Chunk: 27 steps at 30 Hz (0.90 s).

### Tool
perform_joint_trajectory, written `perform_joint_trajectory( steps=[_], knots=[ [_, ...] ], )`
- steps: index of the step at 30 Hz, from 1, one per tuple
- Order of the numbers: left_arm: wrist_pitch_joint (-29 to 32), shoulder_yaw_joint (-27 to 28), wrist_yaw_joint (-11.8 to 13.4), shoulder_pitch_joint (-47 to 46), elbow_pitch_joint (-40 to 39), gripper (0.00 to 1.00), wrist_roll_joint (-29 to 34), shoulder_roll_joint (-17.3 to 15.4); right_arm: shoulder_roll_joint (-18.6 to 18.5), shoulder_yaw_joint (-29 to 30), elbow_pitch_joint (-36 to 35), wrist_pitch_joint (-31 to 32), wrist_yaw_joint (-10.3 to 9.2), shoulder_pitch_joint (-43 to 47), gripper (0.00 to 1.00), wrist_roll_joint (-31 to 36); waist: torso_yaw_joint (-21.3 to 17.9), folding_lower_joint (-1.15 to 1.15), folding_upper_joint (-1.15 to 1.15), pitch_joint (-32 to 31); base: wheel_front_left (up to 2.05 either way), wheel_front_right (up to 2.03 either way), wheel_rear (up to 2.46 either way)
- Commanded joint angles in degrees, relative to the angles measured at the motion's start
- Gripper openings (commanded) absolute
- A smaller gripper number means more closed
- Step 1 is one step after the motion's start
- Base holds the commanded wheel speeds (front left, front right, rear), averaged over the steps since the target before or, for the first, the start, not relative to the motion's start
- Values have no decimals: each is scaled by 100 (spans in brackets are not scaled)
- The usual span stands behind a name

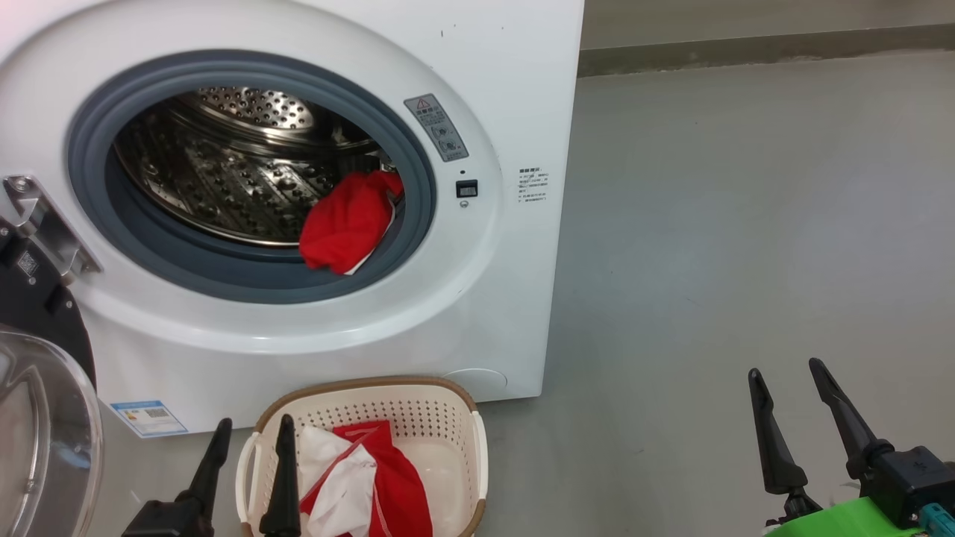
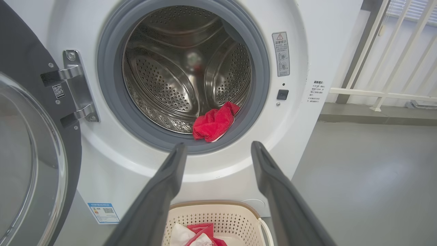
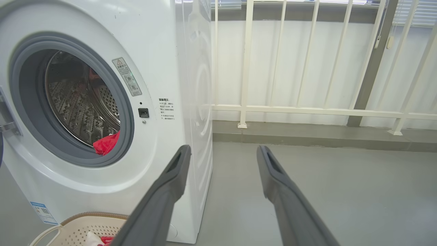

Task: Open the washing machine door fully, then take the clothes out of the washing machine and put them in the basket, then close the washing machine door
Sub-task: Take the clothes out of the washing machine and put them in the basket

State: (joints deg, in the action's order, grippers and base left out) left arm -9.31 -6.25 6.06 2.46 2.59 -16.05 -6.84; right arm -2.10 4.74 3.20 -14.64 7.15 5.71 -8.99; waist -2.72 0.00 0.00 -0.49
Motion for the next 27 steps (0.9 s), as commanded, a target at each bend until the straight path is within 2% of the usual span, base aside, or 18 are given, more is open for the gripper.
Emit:
perform_joint_trajectory(
  steps=[1, 15, 27],
  knots=[
    [15, 170, 26, -97, -167, 100, -23, -106, -77, -130, -154, -36, 34, -118, 100, 45, 4, 0, 0, 19, 0, 0, 0],
    [35, 153, 92, -618, -150, 100, -146, -38, -77, -209, -216, -36, 34, -310, 100, 38, 41, 0, 0, 560, 0, 0, 0],
    [-72, 58, -94, -1684, 446, 100, -218, -48, -77, -300, -306, -36, 34, -659, 100, 121, 75, 0, 0, 1330, 0, 0, 0]
  ],
)
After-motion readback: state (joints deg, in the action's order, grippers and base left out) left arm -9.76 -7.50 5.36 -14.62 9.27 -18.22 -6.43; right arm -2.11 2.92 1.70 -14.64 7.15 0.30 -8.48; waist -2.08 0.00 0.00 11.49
